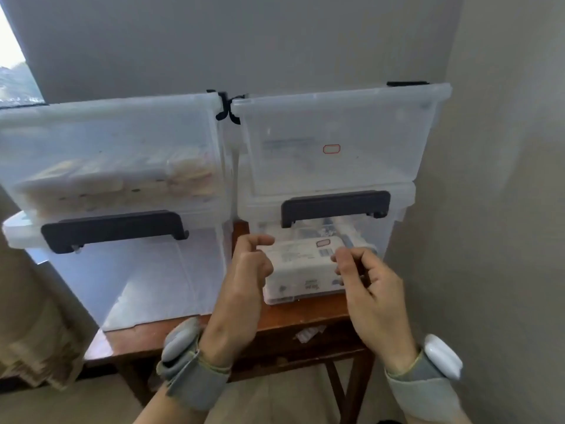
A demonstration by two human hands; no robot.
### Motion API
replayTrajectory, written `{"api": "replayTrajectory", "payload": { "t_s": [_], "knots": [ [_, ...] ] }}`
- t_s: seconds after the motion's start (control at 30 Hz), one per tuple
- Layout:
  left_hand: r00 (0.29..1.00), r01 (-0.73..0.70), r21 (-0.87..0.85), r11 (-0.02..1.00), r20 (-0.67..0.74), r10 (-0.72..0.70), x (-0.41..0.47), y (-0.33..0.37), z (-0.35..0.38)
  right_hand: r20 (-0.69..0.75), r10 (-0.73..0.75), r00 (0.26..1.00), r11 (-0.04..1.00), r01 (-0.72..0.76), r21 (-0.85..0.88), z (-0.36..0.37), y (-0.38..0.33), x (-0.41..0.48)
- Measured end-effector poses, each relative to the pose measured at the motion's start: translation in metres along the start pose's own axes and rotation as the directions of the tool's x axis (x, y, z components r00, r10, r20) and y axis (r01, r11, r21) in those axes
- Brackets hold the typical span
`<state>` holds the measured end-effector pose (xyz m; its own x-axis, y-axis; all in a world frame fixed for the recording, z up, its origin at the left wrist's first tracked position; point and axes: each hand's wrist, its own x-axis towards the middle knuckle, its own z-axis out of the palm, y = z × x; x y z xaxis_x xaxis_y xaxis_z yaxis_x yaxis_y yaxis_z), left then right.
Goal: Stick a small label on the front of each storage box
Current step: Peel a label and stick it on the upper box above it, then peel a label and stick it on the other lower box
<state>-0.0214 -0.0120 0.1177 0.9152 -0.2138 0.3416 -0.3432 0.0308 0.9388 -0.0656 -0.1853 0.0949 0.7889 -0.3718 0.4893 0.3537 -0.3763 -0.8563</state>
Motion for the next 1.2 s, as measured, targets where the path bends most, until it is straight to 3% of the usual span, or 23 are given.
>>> {"api": "replayTrajectory", "payload": {
  "t_s": [0.13,0.27,0.43,0.6,0.7,0.83,0.97,1.2],
  "knots": [
    [0.909,0.409,-0.336,0.848,0.065,-0.412,-0.045,-0.040,-0.010,0.088,0.220,0.971,0.964,-0.231,0.132,0.018,0.038,-0.060],
    [0.805,0.544,-0.454,0.706,0.047,-0.591,-0.074,-0.063,-0.016,0.271,0.349,0.897,0.906,-0.397,0.148,0.030,0.046,-0.104],
    [0.774,0.563,-0.477,0.675,0.018,-0.633,-0.082,-0.066,-0.016,0.367,0.291,0.883,0.931,-0.350,0.103,0.029,0.035,-0.114],
    [0.785,0.548,-0.484,0.682,0.016,-0.619,-0.084,-0.068,-0.009,0.425,0.197,0.883,0.980,-0.189,-0.063,0.037,0.035,-0.115],
    [0.793,0.564,-0.469,0.679,0.079,-0.604,-0.091,-0.071,-0.011,0.370,0.240,0.897,0.967,-0.253,-0.014,0.036,0.039,-0.113],
    [0.779,0.608,-0.372,0.701,0.111,-0.617,-0.103,-0.075,-0.020,0.372,0.355,0.858,0.910,-0.409,0.074,0.027,0.043,-0.110],
    [0.784,0.606,-0.412,0.680,0.167,-0.598,-0.111,-0.077,-0.023,0.379,0.370,0.848,0.893,-0.437,0.107,0.025,0.046,-0.110],
    [0.765,0.605,-0.471,0.642,0.122,-0.632,-0.115,-0.081,-0.024,0.381,0.363,0.850,0.883,-0.445,0.152,0.023,0.048,-0.114]
  ]
}}
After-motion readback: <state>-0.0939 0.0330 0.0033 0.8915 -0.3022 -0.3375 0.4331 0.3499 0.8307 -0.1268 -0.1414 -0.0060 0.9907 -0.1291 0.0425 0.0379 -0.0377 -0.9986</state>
